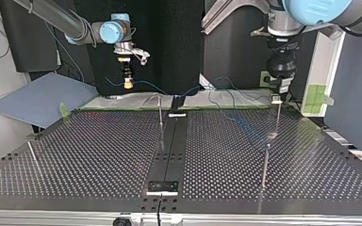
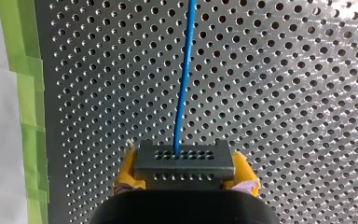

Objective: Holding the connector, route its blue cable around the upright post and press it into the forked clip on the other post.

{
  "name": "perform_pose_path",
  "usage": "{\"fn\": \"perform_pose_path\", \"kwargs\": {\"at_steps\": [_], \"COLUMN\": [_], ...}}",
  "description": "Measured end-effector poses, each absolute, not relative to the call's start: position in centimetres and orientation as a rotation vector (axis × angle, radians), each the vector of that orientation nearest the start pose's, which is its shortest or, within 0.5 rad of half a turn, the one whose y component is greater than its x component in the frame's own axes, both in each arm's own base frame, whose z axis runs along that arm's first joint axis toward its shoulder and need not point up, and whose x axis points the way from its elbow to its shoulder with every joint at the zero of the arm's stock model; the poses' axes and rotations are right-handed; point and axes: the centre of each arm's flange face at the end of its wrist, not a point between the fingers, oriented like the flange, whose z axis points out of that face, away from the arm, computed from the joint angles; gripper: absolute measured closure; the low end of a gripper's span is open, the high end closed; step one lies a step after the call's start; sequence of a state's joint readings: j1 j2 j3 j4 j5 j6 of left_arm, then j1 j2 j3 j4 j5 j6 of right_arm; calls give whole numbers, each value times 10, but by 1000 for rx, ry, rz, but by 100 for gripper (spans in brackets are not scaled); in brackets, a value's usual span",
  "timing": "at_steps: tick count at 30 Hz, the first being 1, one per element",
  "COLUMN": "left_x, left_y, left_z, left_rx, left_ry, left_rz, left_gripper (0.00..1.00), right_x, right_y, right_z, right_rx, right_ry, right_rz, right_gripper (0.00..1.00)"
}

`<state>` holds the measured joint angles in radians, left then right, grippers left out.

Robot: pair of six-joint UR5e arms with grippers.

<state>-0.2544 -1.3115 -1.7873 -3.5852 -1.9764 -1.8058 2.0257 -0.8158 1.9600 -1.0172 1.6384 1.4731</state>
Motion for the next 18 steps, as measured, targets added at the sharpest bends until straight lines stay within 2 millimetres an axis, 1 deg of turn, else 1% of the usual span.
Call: {"fn": "perform_pose_path", "kwargs": {"at_steps": [13,15,18], "left_x": [306,308,315], "left_y": [-177,-178,-180], "left_z": [464,460,449], "left_rx": [-232,-226,-204], "left_ry": [1834,1832,1839], "left_rz": [53,52,63], "left_gripper": [0,0,0], "right_x": [352,352,352], "right_y": [-430,-430,-430], "right_z": [4,4,4], "right_rx": [1629,1629,1629], "right_ry": [-976,-976,-976], "right_rz": [1342,1343,1345], "right_gripper": [100,100,100]}}
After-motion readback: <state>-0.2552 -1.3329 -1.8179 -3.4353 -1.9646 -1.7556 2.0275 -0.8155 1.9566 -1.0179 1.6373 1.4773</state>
